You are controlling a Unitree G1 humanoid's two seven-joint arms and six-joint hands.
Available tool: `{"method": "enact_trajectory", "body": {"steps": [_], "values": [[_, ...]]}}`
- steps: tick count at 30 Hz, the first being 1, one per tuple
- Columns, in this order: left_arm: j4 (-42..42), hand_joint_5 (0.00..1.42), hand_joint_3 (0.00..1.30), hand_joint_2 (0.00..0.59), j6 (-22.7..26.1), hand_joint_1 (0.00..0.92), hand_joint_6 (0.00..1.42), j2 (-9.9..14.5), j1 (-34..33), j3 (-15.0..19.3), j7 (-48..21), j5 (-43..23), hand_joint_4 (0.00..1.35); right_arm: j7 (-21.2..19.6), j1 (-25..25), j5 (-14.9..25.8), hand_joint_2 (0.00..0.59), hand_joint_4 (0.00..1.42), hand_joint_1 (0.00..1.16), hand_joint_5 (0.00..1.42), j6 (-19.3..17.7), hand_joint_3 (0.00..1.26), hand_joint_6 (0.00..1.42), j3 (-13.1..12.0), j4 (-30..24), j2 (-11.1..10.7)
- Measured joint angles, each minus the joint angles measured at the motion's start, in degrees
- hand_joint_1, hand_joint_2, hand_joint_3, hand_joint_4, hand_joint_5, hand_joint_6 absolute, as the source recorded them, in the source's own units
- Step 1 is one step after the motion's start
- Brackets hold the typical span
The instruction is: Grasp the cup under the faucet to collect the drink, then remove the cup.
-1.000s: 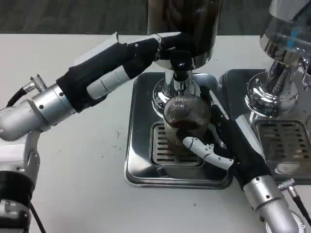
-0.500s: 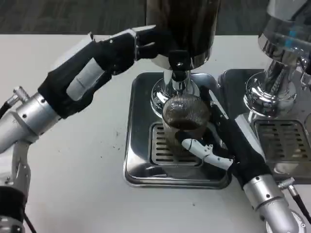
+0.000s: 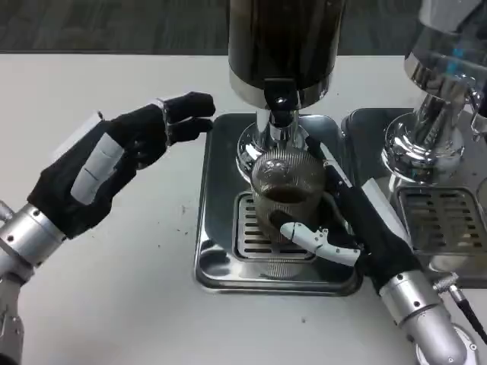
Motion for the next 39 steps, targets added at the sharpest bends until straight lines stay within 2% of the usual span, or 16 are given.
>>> {"method": "enact_trajectory", "body": {"steps": [10, 15, 24, 35, 39], "values": [[-2.69, 0.2, 0.27, 0.106, 0.92, 0.0, 0.14, -0.32, 4.8, -0.14, 1.24, 0.06, 0.19, -1.84, -1.53, -0.57, 0.216, 0.0, 0.65, 0.0, 0.82, 0.0, 0.11, 0.17, 2.41, 0.61], [-3.21, 0.2, 0.27, 0.107, 1.05, 0.0, 0.14, -0.41, 5.79, -0.31, 1.73, 0.12, 0.19, -2.9, -2.87, -1.25, 0.21, 0.03, 0.66, 0.08, 0.75, 0.0, 0.17, 0.42, 4.24, 1.38], [-3.13, 0.21, 0.28, 0.095, 1.06, 0.0, 0.17, -0.38, 5.87, -0.43, 2.34, 0.32, 0.21, -5.52, -4.49, -1.79, 0.213, 0.24, 0.68, 0.3, -0.57, 0.19, 0.42, 0.76, 7.01, 1.59], [-2.13, 0.21, 0.29, 0.162, 1.05, 0.0, 0.19, -0.08, 5.85, -0.4, 2.85, 0.46, 0.23, -12.59, -4.83, -4.33, 0.213, 0.41, 0.68, 0.49, -3.06, 0.32, 0.74, 1.87, 9.48, 2.49], [-1.82, 0.21, 0.29, 0.168, 1.03, 0.0, 0.2, 0.09, 5.86, -0.4, 2.88, 0.7, 0.23, -15.48, -4.82, -5.57, 0.213, 0.45, 0.68, 0.54, -3.69, 0.35, 0.8, 2.31, 10.13, 2.93]]}}
